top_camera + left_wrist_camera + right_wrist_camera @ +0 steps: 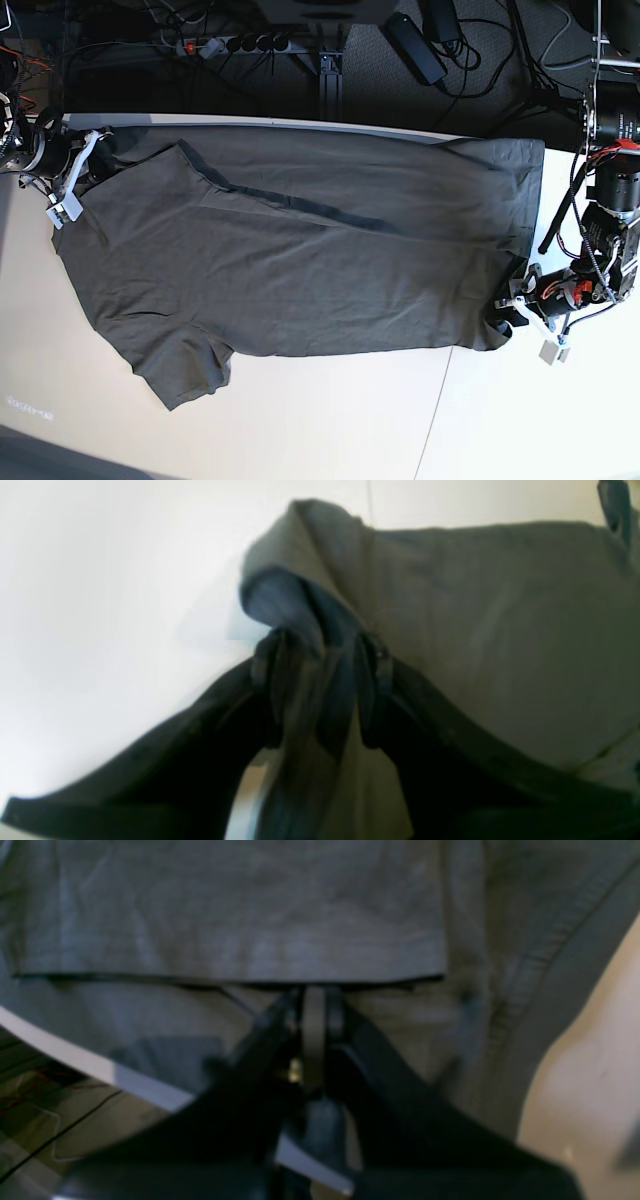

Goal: Fold the T-shirt properly
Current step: 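Regrasp the shirt corner with the left gripper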

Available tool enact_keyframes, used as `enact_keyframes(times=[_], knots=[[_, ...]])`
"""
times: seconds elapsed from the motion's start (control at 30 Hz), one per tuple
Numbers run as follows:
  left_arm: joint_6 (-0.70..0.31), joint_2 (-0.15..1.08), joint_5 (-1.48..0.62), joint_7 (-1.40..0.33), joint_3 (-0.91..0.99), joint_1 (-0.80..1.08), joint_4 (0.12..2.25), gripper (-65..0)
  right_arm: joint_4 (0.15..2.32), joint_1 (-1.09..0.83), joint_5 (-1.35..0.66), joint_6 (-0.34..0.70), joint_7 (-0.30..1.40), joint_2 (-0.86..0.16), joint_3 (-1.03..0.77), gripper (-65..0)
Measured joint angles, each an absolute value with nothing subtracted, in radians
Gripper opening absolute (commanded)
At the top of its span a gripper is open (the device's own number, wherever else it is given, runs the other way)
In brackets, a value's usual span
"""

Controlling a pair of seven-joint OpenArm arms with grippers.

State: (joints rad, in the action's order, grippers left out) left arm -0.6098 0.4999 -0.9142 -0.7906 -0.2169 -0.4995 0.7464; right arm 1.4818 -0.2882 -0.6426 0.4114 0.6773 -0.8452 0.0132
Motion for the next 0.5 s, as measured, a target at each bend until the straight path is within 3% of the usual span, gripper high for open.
enact_keyframes(times=[0.5], knots=[[-0.636,0.550,-0.993,-0.863,-0.217,-0.527,0.746,-39.6,1.482,-0.288,-0.641,0.411,0.677,-0.838,0.013,-65.0]])
